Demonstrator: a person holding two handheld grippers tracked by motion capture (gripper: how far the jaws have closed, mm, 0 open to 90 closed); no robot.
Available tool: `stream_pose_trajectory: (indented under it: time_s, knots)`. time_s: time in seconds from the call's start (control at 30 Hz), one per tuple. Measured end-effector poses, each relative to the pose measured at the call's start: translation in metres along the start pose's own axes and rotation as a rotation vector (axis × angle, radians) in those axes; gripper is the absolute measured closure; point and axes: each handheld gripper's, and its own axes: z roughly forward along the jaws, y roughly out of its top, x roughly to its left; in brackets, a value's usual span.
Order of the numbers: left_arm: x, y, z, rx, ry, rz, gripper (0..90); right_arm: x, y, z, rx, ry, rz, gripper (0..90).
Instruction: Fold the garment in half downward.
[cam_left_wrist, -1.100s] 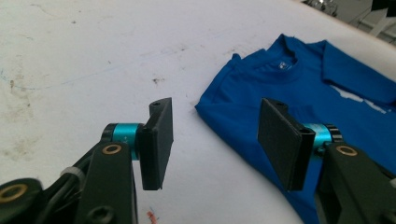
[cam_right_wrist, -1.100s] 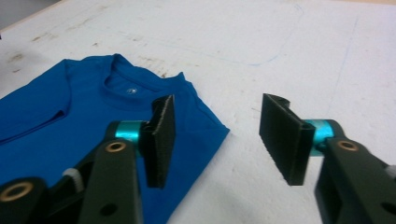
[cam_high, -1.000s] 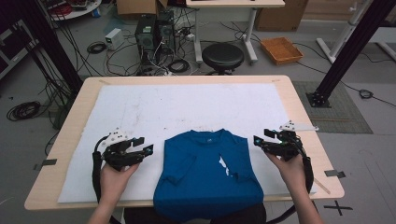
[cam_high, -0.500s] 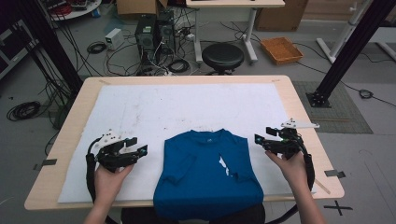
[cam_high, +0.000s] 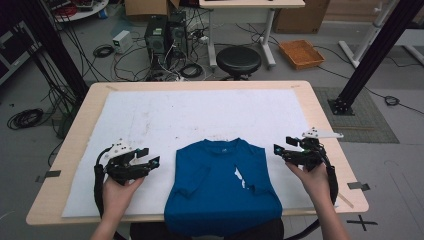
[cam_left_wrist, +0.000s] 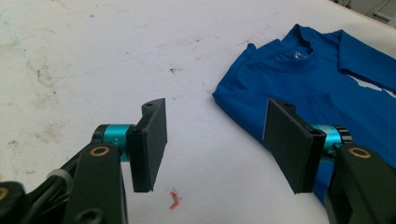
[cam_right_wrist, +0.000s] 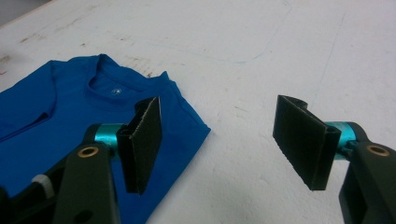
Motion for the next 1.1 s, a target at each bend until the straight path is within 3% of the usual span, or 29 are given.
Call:
stream_pose_trajectory:
  time_s: [0.33,0.5,0.73,1.1]
  knots:
    - [-0.001,0.005,0.008,0.013,-0.016,-0.005,40.8,-0.001,0.003,0.003,-0.005,-0.003,-0.003,36.5]
    - [-0.005,0.017,0.021,0.051,-0.027,0.007,42.2,-0.001,0.005,0.005,-0.009,-0.011,-0.016,41.8]
    - [-0.009,0.029,0.035,0.061,-0.044,0.009,42.2,0.0,0.005,0.01,-0.005,-0.023,-0.028,46.6]
    - [-0.015,0.04,0.065,0.105,-0.1,0.045,42.2,0.005,0.009,0.028,0.02,-0.02,-0.046,50.8]
